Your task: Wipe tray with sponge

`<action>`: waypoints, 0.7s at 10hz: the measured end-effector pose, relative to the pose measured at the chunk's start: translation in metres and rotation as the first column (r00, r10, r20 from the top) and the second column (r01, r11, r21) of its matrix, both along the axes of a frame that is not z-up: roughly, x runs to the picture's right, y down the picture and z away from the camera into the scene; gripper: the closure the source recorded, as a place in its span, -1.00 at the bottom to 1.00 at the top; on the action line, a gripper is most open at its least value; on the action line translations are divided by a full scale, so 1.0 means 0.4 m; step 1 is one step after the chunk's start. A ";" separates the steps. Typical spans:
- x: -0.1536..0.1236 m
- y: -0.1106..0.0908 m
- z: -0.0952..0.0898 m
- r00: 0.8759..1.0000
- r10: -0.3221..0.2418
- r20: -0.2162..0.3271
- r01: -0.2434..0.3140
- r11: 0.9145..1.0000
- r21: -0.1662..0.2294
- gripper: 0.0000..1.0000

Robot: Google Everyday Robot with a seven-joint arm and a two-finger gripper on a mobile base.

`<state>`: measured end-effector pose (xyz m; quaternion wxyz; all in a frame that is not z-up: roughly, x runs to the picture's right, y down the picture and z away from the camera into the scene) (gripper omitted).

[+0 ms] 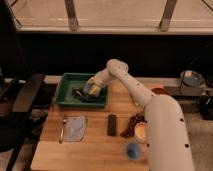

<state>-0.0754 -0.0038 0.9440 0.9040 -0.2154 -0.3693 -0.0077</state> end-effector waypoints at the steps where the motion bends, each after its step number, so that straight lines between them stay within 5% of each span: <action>1: 0.039 -0.003 0.005 1.000 0.018 -0.013 -0.018 1.000 -0.011 1.00; 4: 0.063 -0.061 0.049 1.000 0.010 -0.011 -0.010 1.000 0.002 1.00; 7: -0.015 -0.104 0.066 0.999 -0.019 0.041 0.017 0.999 0.041 1.00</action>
